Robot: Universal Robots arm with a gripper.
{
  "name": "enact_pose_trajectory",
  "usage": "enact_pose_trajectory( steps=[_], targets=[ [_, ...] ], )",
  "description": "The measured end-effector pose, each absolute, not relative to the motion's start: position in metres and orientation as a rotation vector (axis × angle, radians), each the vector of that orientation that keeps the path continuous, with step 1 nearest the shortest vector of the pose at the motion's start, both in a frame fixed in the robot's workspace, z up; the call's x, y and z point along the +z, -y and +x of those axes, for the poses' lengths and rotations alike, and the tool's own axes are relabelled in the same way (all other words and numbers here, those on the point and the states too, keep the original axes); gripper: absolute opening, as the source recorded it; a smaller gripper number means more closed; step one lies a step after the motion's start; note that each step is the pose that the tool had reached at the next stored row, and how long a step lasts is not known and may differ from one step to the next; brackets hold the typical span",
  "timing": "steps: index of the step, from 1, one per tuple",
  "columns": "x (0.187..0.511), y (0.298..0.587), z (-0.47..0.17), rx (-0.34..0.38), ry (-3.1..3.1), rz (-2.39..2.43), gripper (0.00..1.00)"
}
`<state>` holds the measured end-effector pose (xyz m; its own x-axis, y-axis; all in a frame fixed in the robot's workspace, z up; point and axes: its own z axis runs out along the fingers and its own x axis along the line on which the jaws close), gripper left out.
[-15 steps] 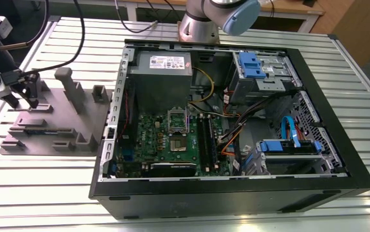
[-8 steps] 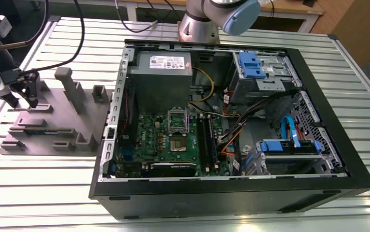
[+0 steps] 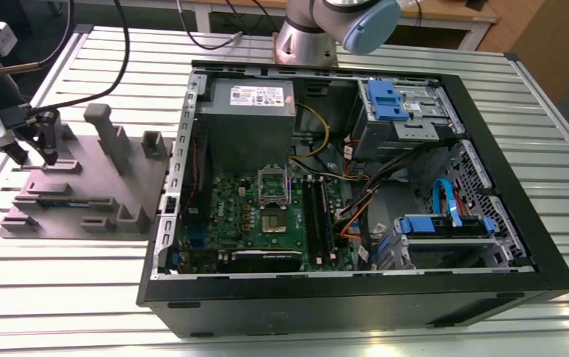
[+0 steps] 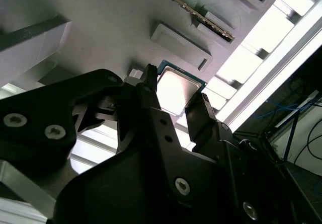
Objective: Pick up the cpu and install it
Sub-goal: 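Pick up the cpu and move it towards the insertion slot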
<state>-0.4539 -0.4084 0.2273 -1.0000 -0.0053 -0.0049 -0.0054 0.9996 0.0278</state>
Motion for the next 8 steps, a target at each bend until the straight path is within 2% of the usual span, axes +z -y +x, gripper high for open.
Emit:
enact_pose_trajectory(
  steps=[8],
  targets=[
    [0.2303,0.4084,-0.4539,0.043,-3.136,-0.008,0.47]
  ],
)
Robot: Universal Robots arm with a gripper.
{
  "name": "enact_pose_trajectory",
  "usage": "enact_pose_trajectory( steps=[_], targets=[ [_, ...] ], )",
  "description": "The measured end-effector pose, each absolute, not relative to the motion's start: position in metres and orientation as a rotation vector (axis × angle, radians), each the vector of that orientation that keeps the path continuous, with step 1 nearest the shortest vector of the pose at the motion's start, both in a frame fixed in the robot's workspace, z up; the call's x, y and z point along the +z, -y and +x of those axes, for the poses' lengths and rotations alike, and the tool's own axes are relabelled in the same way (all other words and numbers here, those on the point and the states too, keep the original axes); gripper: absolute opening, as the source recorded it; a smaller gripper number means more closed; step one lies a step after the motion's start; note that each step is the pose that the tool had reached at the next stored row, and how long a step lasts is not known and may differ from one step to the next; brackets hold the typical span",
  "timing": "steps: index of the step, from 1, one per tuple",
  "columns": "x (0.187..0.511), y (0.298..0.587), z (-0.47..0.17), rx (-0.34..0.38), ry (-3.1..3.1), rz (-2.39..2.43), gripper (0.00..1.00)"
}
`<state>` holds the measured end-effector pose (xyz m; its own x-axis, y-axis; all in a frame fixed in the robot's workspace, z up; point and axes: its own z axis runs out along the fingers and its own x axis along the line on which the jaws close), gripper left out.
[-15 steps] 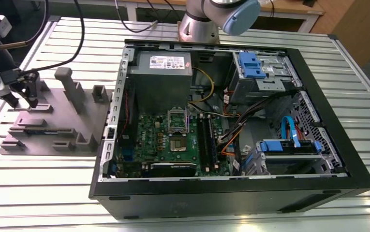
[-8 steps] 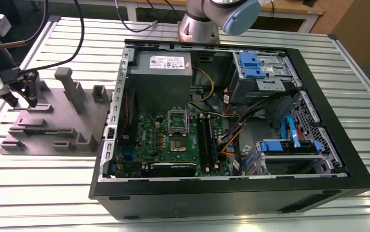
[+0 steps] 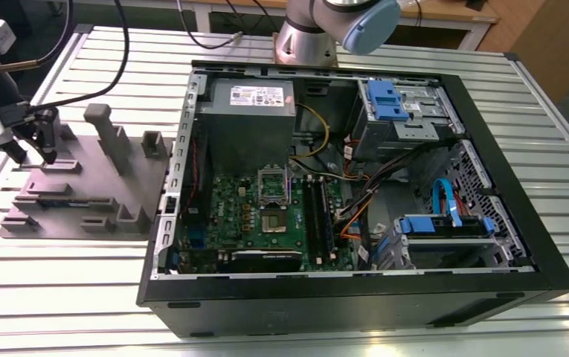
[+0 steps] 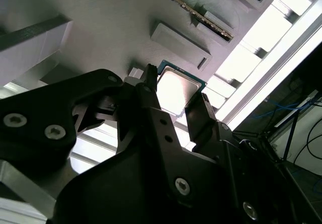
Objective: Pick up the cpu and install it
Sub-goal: 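Pick up the cpu and move it towards the insertion slot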
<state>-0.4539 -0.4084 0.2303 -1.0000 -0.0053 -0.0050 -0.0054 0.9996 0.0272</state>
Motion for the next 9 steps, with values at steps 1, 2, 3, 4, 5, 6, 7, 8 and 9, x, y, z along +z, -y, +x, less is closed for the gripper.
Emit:
enact_pose_trajectory(
  steps=[1,2,3,4,5,6,7,8,9],
  targets=[
    [0.2304,0.4084,-0.4539,0.043,-3.136,-0.008,0.47],
    [0.2305,0.4084,-0.4539,0.043,-3.136,-0.008,0.47],
    [0.2324,0.4084,-0.4539,0.042,-3.136,-0.008,0.47],
    [0.2327,0.4084,-0.4539,0.041,-3.136,-0.008,0.47],
    [0.2327,0.4083,-0.4539,0.041,-3.136,-0.008,0.47],
    [0.2327,0.4084,-0.4539,0.041,-3.136,-0.008,0.47],
    [0.2329,0.4084,-0.4539,0.041,-3.136,-0.008,0.47],
    [0.2335,0.4083,-0.4539,0.041,-3.137,-0.008,0.47],
    [0.2337,0.4084,-0.4539,0.04,-3.137,-0.008,0.47]
  ],
)
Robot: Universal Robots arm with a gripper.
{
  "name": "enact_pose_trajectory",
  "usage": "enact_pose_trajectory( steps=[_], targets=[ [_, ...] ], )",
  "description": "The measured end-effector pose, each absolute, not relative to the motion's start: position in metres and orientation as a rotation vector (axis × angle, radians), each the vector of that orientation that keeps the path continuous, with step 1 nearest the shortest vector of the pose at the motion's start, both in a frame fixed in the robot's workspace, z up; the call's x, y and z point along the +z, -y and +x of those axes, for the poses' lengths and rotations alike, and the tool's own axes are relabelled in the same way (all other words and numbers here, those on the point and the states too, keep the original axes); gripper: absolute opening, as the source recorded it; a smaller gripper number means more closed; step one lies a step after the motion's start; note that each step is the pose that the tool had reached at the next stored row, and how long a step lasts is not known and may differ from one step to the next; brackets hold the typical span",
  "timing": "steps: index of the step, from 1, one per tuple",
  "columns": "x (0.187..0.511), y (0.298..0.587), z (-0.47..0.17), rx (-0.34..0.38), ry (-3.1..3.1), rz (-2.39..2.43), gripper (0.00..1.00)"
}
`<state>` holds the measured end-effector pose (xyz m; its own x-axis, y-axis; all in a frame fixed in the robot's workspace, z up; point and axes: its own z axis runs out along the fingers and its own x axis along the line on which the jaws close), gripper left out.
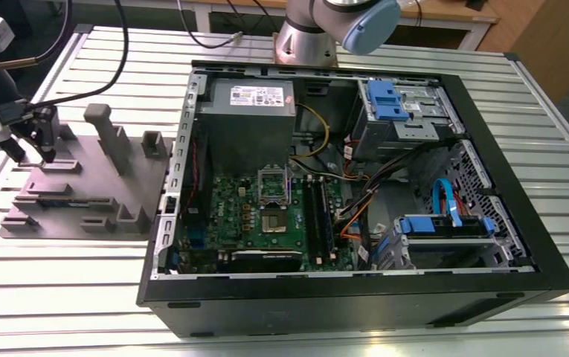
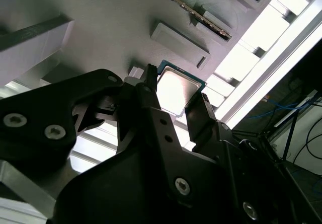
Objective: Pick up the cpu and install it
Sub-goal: 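Pick up the cpu and move it towards the insertion slot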
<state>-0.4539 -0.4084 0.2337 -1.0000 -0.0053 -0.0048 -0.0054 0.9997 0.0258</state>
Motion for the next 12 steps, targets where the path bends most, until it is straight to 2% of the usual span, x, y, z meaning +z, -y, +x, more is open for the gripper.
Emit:
enact_pose_trajectory(
  steps=[12],
  targets=[
    [0.245,0.408,-0.454,0.035,-3.136,-0.008,0.47]
  ],
)
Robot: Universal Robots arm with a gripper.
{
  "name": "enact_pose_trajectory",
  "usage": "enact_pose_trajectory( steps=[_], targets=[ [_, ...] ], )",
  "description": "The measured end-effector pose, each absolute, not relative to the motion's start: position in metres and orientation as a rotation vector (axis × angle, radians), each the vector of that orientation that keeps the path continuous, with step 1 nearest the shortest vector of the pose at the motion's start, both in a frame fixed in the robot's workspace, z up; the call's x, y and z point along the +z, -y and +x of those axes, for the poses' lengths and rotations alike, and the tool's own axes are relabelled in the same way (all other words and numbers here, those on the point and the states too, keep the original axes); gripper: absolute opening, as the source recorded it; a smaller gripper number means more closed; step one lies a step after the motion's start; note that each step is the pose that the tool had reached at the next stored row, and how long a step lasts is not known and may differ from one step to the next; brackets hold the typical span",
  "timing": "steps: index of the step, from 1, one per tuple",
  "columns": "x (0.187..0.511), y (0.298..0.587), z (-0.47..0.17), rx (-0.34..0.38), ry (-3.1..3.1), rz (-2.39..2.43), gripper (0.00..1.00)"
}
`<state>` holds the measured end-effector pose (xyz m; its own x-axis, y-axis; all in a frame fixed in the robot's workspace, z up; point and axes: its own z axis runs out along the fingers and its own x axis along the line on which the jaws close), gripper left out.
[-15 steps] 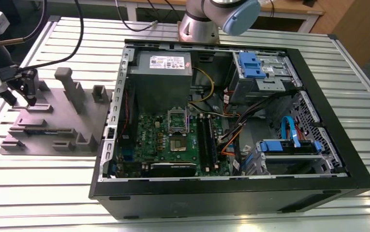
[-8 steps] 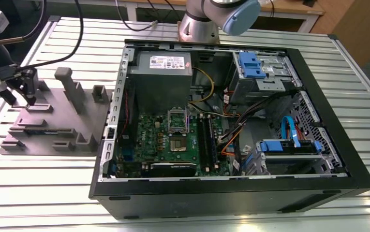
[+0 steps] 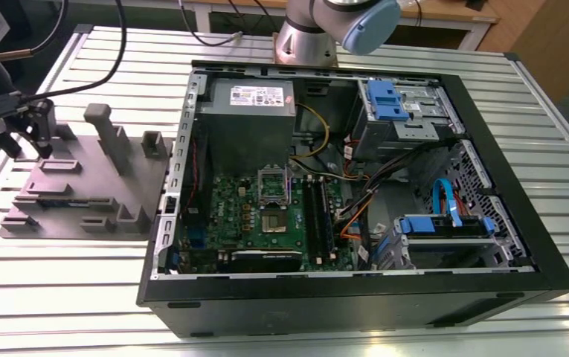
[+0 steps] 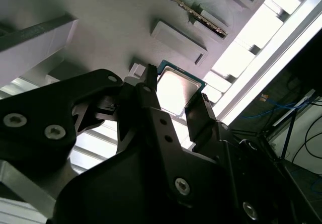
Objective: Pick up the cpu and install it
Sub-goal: 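Pick up the cpu and move it towards the insertion slot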
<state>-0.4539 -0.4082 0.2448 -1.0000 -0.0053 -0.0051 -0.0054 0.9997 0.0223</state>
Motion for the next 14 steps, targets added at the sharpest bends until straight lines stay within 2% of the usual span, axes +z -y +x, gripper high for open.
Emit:
enact_pose_trajectory(
  steps=[14],
  targets=[
    [0.249,0.4082,-0.4539,0.033,-3.137,-0.008,0.47]
  ],
)
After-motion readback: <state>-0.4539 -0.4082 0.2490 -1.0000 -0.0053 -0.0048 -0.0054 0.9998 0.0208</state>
